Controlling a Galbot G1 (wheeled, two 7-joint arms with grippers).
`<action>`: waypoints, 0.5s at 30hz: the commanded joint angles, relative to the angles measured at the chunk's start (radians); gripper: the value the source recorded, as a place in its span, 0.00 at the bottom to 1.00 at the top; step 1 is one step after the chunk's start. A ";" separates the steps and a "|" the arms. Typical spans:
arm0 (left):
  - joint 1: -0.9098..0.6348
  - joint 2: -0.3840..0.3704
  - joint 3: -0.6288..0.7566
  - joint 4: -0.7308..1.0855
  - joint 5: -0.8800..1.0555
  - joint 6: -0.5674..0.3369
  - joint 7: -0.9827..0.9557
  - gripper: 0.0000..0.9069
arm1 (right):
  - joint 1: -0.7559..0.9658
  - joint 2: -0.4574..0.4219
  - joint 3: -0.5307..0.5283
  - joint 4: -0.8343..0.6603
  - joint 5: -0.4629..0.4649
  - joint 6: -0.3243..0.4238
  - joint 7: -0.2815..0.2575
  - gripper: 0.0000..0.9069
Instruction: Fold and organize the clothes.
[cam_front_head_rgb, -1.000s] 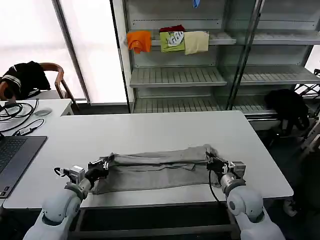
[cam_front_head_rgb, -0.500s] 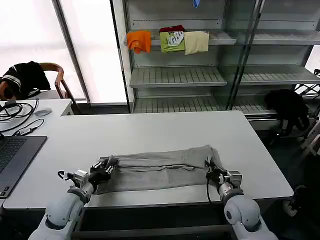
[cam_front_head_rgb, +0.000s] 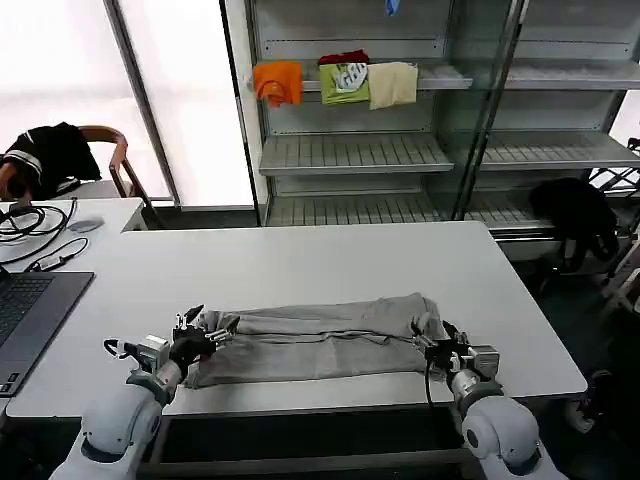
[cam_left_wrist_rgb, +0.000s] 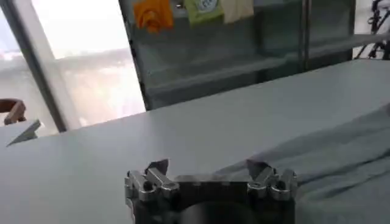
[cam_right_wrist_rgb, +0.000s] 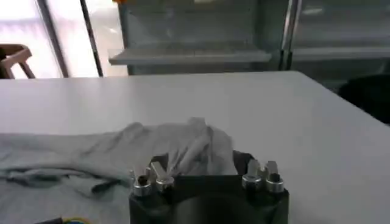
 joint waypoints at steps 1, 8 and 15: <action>0.010 -0.078 -0.050 -0.009 -0.082 0.017 -0.060 1.00 | -0.001 -0.031 0.051 0.098 0.026 -0.001 0.004 1.00; 0.004 -0.117 -0.075 0.027 -0.138 0.038 -0.089 1.00 | 0.014 -0.063 0.054 0.098 0.037 -0.005 0.005 1.00; 0.014 -0.150 -0.080 0.056 -0.124 0.033 -0.087 1.00 | 0.018 -0.077 0.040 0.100 0.039 -0.005 0.005 1.00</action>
